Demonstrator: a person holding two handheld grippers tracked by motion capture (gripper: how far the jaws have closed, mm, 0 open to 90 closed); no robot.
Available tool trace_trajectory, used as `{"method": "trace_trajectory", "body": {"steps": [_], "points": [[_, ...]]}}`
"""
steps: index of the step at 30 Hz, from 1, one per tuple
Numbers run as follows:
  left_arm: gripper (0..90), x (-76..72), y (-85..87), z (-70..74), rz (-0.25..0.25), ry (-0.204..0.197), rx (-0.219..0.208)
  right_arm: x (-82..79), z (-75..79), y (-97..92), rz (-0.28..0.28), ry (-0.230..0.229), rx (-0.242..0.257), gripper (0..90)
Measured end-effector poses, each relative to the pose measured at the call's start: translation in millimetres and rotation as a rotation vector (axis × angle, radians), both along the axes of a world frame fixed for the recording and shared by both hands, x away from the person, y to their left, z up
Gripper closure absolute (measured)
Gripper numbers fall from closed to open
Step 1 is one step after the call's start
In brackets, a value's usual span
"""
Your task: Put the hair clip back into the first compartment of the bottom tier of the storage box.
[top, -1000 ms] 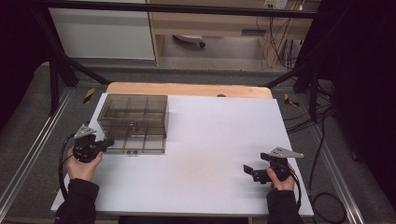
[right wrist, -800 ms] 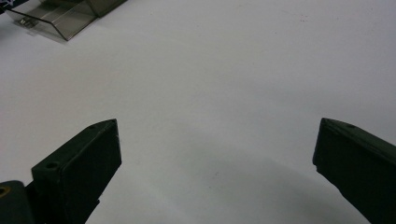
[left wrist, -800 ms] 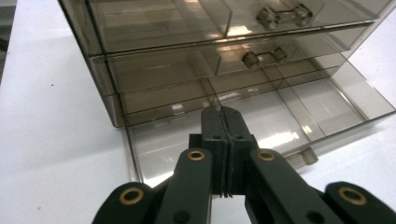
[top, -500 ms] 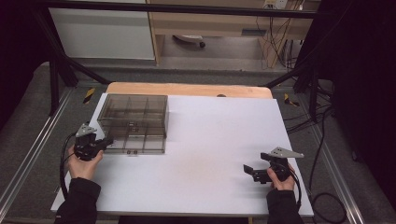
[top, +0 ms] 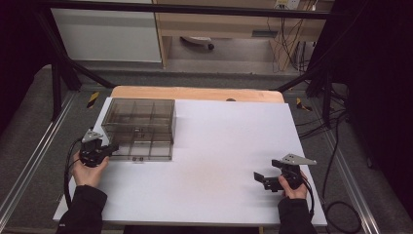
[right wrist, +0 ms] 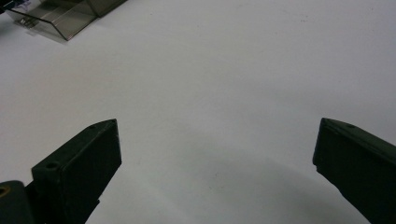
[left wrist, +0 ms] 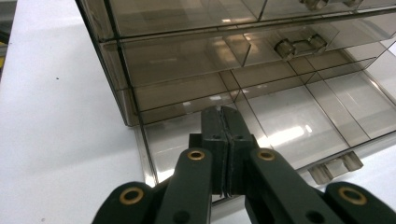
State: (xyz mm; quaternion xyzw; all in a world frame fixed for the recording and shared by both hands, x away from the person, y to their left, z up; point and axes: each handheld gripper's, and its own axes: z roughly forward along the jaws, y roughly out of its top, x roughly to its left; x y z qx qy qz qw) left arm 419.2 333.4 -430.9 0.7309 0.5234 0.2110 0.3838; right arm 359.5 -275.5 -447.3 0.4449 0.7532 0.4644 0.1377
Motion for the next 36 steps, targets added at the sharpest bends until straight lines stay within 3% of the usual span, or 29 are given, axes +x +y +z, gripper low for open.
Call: {"method": "trace_trajectory", "body": {"steps": [15,36], "points": [[89.3,4.3,-0.5,-7.0,-0.008,0.023,0.013,0.2,-0.3,0.0,0.002,0.004,-0.002,1.8],[87.8,7.4,1.9,-13.4,-0.002,0.020,0.011,0.4,-0.4,-0.3,0.000,-0.001,-0.001,1.8]]}}
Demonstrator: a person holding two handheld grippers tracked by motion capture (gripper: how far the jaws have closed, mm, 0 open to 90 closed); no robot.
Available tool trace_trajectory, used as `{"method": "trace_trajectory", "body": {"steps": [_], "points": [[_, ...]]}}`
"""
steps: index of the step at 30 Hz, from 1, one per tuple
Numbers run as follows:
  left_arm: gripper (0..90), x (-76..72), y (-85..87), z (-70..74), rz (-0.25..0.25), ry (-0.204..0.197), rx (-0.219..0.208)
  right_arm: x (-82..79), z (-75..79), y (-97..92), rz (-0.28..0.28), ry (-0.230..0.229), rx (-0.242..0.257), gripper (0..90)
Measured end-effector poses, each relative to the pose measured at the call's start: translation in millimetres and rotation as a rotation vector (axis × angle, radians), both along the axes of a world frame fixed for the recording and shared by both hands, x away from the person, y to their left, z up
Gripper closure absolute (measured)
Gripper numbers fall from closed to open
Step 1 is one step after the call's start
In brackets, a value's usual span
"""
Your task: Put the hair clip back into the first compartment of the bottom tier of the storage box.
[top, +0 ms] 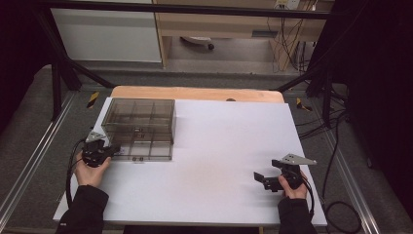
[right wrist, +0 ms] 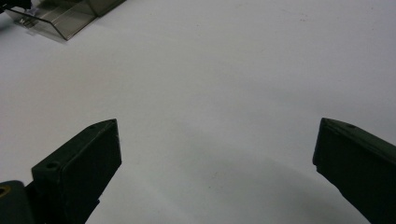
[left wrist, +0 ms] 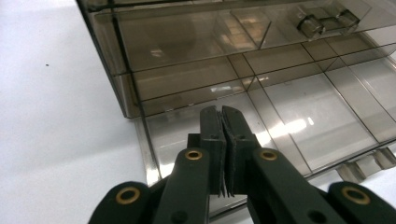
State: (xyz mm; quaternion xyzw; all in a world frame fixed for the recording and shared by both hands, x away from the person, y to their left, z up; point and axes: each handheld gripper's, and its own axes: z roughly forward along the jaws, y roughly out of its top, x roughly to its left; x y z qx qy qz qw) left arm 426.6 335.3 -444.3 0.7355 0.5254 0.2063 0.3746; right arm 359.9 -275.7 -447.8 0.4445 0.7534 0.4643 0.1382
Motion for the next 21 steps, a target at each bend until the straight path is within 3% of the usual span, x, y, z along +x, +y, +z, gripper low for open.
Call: {"method": "trace_trajectory", "body": {"steps": [8,21], "points": [[86.4,0.2,0.5,-1.0,0.007,0.004,0.020,0.0,0.0,-0.1,-0.001,0.000,0.000,1.8],[68.3,-6.3,0.2,8.9,0.013,-0.026,-0.002,-0.1,0.2,-0.1,0.000,-0.001,0.001,1.8]]}}
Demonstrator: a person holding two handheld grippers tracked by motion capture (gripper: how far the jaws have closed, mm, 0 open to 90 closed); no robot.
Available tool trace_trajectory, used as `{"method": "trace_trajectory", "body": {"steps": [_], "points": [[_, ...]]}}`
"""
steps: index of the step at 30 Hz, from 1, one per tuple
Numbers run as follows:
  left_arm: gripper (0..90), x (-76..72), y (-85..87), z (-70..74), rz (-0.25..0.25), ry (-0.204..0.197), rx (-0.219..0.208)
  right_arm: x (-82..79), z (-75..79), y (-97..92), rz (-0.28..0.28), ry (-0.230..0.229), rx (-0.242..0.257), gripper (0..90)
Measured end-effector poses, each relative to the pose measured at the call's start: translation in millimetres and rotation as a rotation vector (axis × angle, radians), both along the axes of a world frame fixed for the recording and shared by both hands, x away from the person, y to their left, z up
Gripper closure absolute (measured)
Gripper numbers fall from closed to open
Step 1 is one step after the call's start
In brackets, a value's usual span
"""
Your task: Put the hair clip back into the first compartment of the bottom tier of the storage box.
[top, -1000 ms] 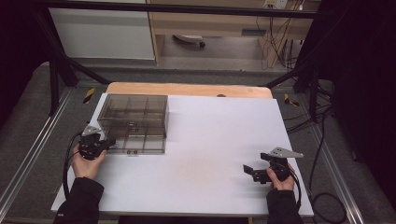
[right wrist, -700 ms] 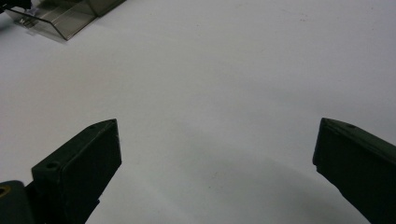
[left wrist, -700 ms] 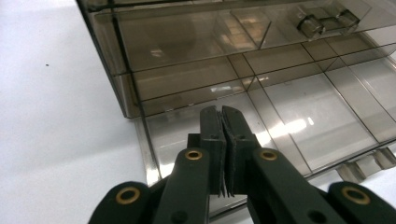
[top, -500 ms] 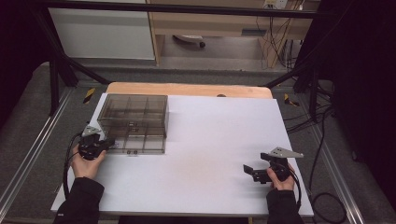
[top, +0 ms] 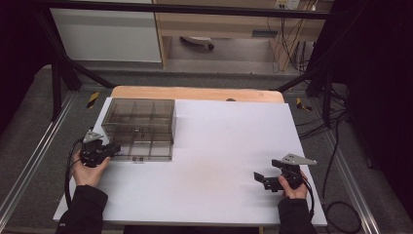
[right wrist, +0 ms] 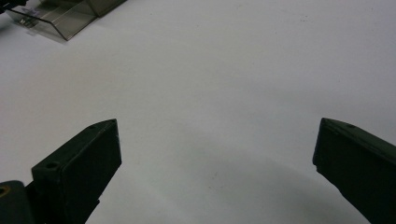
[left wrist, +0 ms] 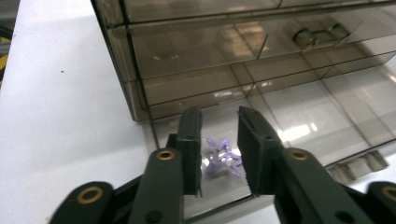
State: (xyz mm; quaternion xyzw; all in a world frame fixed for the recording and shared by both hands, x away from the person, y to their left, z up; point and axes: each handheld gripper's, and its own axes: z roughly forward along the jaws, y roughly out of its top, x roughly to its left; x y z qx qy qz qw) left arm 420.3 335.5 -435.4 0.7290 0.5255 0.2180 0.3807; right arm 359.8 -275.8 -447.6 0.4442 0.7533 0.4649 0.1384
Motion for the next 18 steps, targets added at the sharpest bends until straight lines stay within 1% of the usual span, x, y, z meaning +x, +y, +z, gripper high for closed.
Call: {"method": "trace_trajectory", "body": {"steps": [6,9,11,18], "points": [[57.8,-3.6,0.6,3.7,0.001,-0.004,-0.010,-0.3,0.3,0.0,-0.001,0.000,0.002,1.8],[54.1,-5.5,0.1,5.2,-0.004,-0.006,-0.008,-0.3,0.2,0.1,-0.001,0.001,0.001,1.8],[50.1,-6.7,-0.5,6.1,-0.013,0.000,-0.019,-0.3,0.3,-0.1,-0.001,0.000,0.002,1.8],[41.0,-12.4,-3.8,8.6,-0.039,-0.010,-0.012,-0.5,0.4,-0.3,0.000,0.000,0.001,1.8]]}}
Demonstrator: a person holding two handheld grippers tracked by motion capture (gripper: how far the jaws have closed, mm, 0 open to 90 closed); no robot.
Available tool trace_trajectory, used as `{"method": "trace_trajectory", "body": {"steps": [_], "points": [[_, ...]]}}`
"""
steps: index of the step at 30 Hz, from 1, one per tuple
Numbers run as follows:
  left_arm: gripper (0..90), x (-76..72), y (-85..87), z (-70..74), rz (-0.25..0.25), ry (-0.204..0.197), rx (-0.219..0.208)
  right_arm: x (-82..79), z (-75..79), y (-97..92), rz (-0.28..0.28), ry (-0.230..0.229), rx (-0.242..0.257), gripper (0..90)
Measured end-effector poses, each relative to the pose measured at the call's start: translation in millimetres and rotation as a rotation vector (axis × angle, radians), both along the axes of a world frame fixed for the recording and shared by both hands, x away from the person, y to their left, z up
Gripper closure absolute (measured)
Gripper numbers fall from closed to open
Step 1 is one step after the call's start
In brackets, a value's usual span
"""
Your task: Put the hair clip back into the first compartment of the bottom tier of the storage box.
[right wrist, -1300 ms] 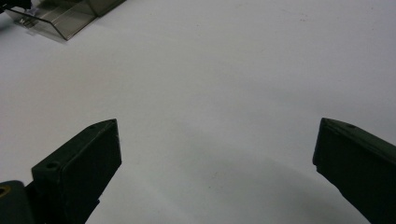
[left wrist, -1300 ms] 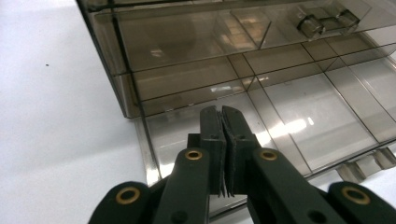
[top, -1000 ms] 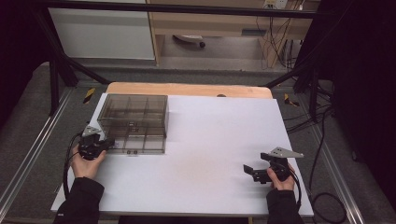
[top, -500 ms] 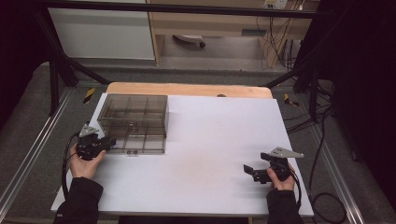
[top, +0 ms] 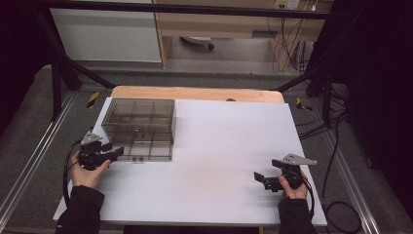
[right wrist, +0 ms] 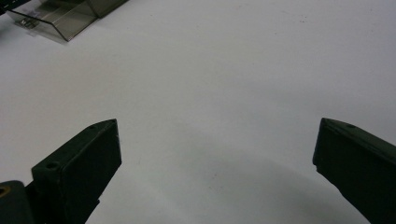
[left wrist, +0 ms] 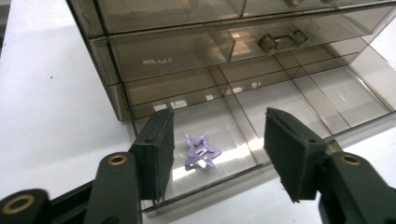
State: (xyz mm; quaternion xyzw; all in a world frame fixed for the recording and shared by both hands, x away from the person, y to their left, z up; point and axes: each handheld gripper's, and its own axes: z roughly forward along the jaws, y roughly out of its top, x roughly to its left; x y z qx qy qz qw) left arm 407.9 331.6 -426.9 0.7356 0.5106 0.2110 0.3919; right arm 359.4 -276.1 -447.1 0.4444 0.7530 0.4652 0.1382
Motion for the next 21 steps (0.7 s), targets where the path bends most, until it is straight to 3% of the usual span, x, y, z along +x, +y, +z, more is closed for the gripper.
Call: {"method": "trace_trajectory", "body": {"steps": [7,13,21], "points": [[32.1,-7.0,-1.0,1.0,-0.019,0.001,0.011,0.0,0.0,0.0,0.000,0.001,0.000,1.8],[26.6,-14.8,1.2,3.2,-0.025,-0.003,-0.013,0.2,-0.3,0.4,0.001,0.001,-0.001,1.8],[19.6,-22.1,0.6,4.1,-0.024,0.011,0.017,0.1,-0.2,0.7,0.001,0.004,-0.001,1.8]]}}
